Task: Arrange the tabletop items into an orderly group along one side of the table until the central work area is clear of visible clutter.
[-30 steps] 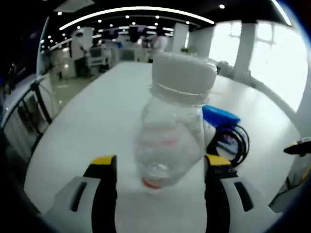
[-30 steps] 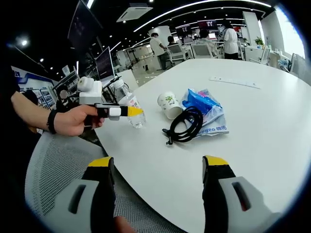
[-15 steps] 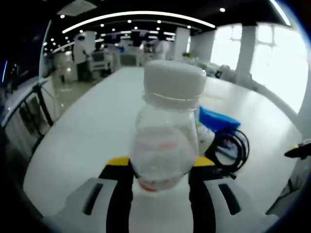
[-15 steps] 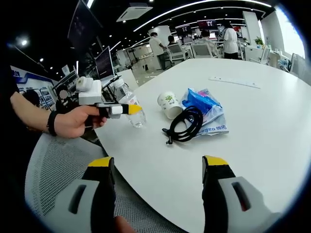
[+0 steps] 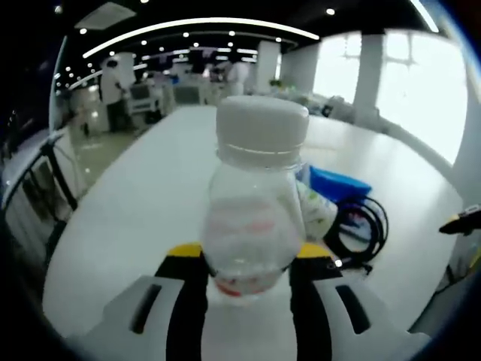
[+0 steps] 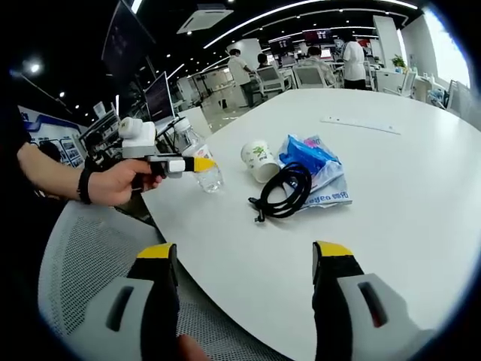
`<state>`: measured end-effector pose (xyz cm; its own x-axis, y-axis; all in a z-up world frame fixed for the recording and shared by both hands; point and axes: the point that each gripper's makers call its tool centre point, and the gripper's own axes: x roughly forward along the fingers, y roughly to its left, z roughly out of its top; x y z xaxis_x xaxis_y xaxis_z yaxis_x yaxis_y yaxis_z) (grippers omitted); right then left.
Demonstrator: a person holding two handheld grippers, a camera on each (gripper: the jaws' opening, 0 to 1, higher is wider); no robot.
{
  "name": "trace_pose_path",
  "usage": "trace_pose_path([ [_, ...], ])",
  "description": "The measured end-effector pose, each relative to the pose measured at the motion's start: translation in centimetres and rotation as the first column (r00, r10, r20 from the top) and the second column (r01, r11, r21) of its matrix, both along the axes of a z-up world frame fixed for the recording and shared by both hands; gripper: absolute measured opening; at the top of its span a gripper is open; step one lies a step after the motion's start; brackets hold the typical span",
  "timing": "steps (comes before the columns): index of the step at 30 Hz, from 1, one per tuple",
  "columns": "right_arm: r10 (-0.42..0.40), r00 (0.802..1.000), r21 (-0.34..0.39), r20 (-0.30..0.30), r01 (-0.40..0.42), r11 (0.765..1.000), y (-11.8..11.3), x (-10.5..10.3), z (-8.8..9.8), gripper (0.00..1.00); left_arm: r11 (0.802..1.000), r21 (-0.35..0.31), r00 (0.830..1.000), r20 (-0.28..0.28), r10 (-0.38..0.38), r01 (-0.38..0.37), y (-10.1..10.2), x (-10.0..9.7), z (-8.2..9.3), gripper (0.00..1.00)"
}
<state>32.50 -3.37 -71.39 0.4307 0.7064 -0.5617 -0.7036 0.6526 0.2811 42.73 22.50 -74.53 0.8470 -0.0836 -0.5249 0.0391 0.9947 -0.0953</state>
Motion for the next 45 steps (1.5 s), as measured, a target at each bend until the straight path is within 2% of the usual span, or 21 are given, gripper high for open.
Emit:
trace_pose_path([
  [12,-0.015,1.000,-0.017,-0.005,0.015,1.000,-0.4,0.1,-0.3,0.72,1.000,0.010,1.000,-0.001,-0.003,0.003,2.7,2.7,0.4,0.38],
  [17,-0.023,1.000,-0.026,-0.009,0.023,0.999,-0.5,0.3,-0.5,0.72,1.000,0.017,1.000,0.022,0.003,-0.003,3.8,4.6,1.4,0.38],
  [23,-0.030,0.999,-0.042,-0.018,0.029,0.999,-0.7,0.3,-0.9,0.72,0.999,0.037,0.998,0.059,-0.007,0.005,4.9,7.8,3.0,0.37],
  [27,-0.039,0.999,-0.054,-0.026,0.038,0.998,-0.9,0.3,-1.2,0.72,0.999,0.042,0.997,0.070,-0.013,0.010,5.3,10.2,3.3,0.38],
  [36,-0.035,0.998,-0.096,-0.044,0.031,0.995,-1.2,0.1,-1.9,0.72,0.997,0.056,0.996,0.073,-0.051,0.047,4.9,14.1,2.5,0.38],
  [45,-0.046,0.997,-0.122,-0.056,0.039,0.992,-1.7,0.1,-2.6,0.72,0.998,0.060,0.997,0.069,-0.041,0.037,6.0,14.7,1.1,0.38],
])
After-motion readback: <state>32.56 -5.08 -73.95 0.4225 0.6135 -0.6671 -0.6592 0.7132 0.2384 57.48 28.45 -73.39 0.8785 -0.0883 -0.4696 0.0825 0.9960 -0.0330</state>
